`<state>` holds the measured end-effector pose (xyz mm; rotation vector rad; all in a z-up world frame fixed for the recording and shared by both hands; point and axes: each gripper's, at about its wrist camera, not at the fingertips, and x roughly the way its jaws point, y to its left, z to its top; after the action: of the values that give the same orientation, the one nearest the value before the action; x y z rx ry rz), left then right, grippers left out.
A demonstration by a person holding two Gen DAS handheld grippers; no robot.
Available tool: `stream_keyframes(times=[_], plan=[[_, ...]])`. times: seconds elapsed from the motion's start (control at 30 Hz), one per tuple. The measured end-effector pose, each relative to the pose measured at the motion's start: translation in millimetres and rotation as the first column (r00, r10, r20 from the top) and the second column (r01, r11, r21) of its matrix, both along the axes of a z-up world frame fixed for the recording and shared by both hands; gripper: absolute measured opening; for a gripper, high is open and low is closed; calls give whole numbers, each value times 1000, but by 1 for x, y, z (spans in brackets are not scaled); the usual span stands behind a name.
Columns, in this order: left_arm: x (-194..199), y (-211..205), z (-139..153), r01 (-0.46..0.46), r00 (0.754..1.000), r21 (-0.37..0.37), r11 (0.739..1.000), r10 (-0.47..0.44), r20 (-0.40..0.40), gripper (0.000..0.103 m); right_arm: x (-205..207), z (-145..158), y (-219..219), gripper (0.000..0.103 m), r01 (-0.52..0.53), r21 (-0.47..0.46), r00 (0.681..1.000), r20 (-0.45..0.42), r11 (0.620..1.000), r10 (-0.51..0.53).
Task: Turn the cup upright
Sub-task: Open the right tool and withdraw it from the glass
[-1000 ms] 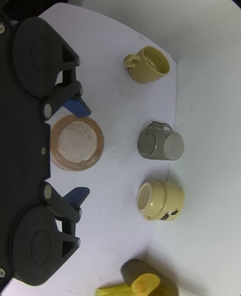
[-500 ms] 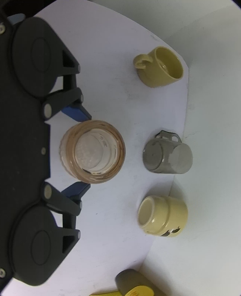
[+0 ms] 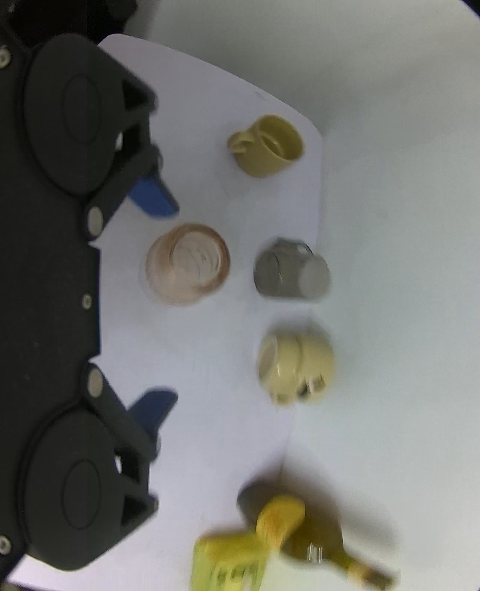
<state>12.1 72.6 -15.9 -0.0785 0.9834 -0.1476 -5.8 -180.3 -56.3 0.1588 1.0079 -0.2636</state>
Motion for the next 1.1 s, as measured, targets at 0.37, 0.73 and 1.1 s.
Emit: stream_keyframes(times=[0.37, 0.73, 1.1], plan=[[-19, -56, -8, 40, 994, 68, 997, -33, -101, 103, -39, 26, 24, 103, -94, -83, 995, -42, 992, 91], [-25, -78, -9, 38, 995, 107, 993, -28, -99, 103, -43, 26, 14, 103, -157, -62, 987, -43, 986, 155], [-28, -76, -7, -3, 996, 107, 994, 13, -91, 103, -42, 29, 10, 103, -206, -43, 978, -27, 978, 205]])
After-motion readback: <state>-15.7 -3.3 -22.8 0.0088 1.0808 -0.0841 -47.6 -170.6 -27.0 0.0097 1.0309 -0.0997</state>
